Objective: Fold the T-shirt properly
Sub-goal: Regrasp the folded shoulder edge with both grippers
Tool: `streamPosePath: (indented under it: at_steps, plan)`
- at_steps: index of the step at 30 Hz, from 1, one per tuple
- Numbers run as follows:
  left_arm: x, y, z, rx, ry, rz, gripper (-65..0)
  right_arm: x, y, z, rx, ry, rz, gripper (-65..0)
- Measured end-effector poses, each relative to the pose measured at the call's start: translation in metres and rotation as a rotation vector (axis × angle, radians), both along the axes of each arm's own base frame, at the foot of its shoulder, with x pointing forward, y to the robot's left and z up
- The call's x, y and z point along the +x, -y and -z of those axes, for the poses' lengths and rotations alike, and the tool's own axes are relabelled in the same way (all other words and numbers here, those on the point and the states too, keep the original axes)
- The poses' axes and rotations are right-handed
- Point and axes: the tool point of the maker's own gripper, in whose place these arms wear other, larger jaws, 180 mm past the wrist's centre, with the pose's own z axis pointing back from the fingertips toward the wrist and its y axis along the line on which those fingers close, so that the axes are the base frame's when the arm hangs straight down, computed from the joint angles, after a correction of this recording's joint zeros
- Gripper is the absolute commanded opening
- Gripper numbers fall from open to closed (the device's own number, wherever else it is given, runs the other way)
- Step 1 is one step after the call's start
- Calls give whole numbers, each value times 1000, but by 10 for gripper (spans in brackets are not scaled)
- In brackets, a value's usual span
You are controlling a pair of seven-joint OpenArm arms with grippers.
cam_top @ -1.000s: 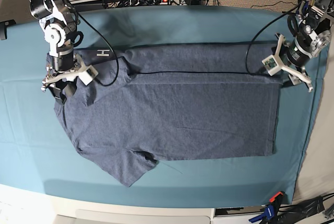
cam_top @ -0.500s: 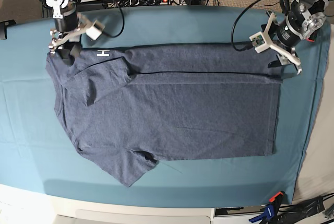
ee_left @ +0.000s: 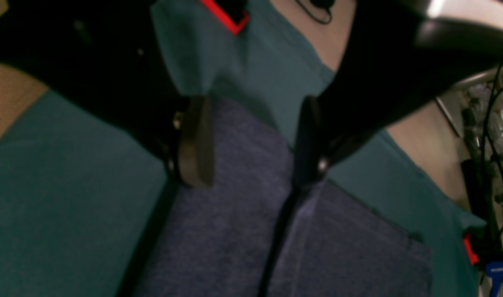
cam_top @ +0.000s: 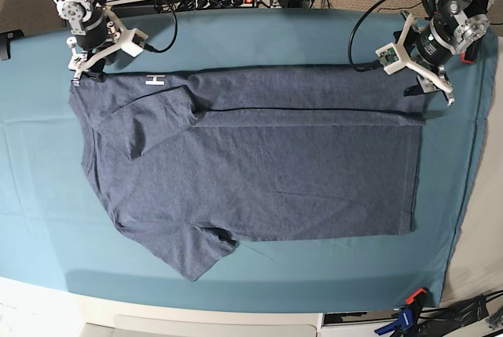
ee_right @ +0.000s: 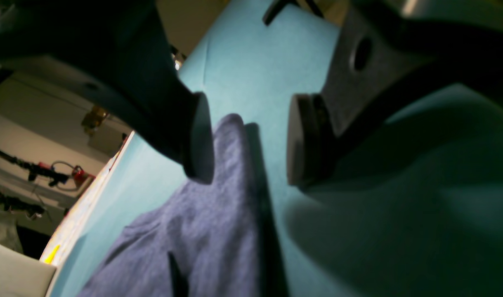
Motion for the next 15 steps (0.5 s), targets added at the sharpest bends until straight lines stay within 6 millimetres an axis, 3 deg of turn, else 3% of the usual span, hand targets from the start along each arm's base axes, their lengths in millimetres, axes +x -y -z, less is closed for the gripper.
streamPosePath:
  at_steps: [9, 13, 15]
  plan:
    - [1, 1, -1, -6, 7, -1, -331, 12, 19, 0, -44, 41, 34, -367]
    - [1, 1, -1, -5, 6, -1, -331, 21, 18, -4, -36, 59, 39, -474]
    - [-4, 0, 2, -4, -5, -4, -336, 25, 18, -6, -31, 71, 42, -486]
